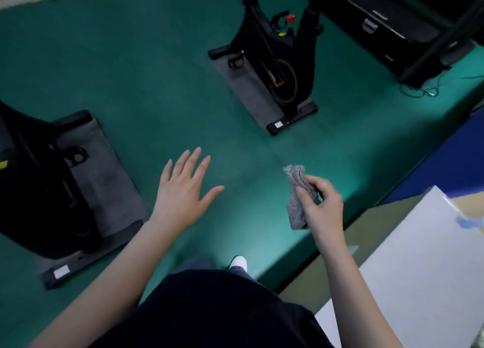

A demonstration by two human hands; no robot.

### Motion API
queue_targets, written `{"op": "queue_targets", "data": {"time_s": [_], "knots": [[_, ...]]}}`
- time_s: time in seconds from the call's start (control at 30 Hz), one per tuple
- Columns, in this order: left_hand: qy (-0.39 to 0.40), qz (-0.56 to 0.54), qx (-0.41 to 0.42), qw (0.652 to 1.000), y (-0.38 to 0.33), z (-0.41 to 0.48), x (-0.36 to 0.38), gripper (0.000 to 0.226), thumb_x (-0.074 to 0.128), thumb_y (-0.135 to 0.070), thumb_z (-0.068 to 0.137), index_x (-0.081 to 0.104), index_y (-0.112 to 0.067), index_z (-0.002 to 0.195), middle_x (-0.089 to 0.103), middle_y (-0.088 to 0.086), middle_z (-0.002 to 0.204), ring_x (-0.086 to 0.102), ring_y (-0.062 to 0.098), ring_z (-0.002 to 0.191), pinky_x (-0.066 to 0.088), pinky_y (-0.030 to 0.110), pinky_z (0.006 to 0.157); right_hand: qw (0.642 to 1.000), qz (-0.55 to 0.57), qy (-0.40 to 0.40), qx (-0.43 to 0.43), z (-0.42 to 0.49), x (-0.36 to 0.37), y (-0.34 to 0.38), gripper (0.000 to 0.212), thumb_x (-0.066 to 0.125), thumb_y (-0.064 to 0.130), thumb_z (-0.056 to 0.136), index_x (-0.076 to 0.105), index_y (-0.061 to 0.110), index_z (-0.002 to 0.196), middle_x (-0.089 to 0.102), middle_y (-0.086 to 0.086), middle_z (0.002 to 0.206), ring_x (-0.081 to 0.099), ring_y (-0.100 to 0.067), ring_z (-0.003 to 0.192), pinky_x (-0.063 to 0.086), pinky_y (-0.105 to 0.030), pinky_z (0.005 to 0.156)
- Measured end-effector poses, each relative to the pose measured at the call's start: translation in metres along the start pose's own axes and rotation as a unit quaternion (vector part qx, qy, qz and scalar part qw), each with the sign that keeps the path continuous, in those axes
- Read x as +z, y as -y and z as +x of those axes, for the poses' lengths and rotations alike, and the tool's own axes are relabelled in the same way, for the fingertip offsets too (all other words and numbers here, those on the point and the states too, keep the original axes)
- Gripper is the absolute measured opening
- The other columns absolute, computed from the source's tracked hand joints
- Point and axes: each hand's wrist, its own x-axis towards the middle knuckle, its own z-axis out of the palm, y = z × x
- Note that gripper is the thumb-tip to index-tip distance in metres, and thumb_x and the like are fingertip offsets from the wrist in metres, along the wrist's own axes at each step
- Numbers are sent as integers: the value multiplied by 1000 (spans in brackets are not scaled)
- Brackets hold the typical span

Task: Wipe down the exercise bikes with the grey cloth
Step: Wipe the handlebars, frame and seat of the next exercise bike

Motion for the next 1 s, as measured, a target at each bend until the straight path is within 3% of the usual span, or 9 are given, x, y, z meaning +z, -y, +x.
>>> {"op": "queue_targets", "data": {"time_s": [0.27,0.4,0.57,0.77,1.0], "knots": [[0,9,-123,992,7,37,4,78,21,-66,85,27,-19,147,17,4,157,13,24,144,12,46,116,993,28,117,-2,86,39,3,24,65,-2,82,65,19,93,64,-4,98,58,-2,87,45,-18,83],[-8,5,-173,985,27,73,11,79,19,-67,84,21,-20,149,12,3,158,9,22,145,9,45,116,987,13,153,-40,136,77,15,26,65,-2,80,65,20,92,62,0,94,57,8,84,41,-6,79],[-18,-25,-212,977,56,137,17,79,20,-67,85,19,-20,149,10,3,158,7,23,145,10,47,117,977,-16,195,-83,203,132,39,25,65,0,80,66,20,94,61,3,94,56,13,83,40,-4,78],[-44,-28,-263,963,98,190,1,77,24,-66,87,20,-20,148,12,4,158,10,24,145,10,47,115,961,-54,240,-129,269,188,69,21,67,0,80,69,10,98,61,1,96,55,0,85,37,0,78],[-61,-5,-377,924,139,208,-13,77,23,-65,88,19,-19,149,11,4,158,9,24,145,12,48,116,930,-46,325,-167,326,259,105,20,67,-1,80,69,6,99,62,-2,96,57,-9,87,35,2,77]]}}
